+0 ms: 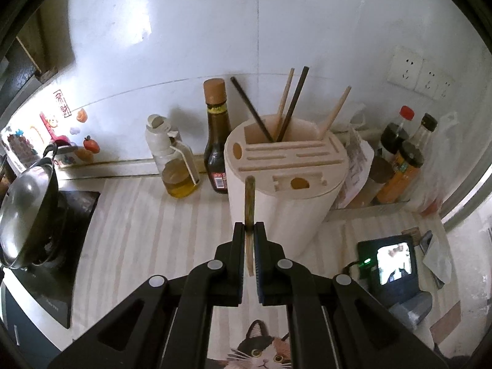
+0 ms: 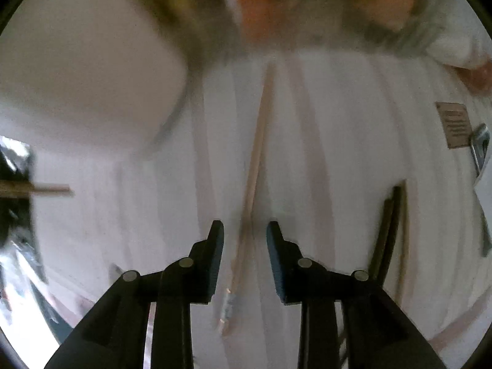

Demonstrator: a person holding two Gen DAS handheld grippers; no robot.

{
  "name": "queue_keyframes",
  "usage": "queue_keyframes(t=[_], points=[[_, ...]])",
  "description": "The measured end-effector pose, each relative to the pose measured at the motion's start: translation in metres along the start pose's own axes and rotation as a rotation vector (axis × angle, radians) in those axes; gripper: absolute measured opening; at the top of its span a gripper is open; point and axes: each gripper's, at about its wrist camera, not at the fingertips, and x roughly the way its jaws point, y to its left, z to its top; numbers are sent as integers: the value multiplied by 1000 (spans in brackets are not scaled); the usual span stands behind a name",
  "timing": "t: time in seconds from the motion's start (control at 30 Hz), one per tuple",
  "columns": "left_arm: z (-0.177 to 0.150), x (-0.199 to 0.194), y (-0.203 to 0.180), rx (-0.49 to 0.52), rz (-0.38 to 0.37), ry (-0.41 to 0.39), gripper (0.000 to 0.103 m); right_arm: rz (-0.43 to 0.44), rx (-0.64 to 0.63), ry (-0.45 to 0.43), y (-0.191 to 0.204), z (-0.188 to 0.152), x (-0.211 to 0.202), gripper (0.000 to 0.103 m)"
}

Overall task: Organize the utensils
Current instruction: 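Lift the wooden chopstick with the right tool while the left tool holds its own above the holder, then raise both held wooden chopsticks over the white holder and insert them into its slots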

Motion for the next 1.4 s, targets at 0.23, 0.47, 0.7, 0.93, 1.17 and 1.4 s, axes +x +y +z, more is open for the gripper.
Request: queue_keyframes(t=[0.23,0.47,0.7,0.93,1.17,1.4], points=[[0,-5,8,-13,5,-13,3,-50,-89,-116,-1,8,0,6],[7,-23,15,-29,-14,-42,3,121,10,-337,-39,0,-62,6],[20,-49,12,-25,-61,-91,3,240,22,-504,-30,-1,-127,5],[30,-68,10,-25,-80,-135,3,336,14,-570,-28,9,-166,0],[21,-50,7,-5,-32,-108,3,280,-60,-249,-13,8,-109,3],[2,-24,11,8,36,-45,3,174,-229,28,38,-10,-8,33]])
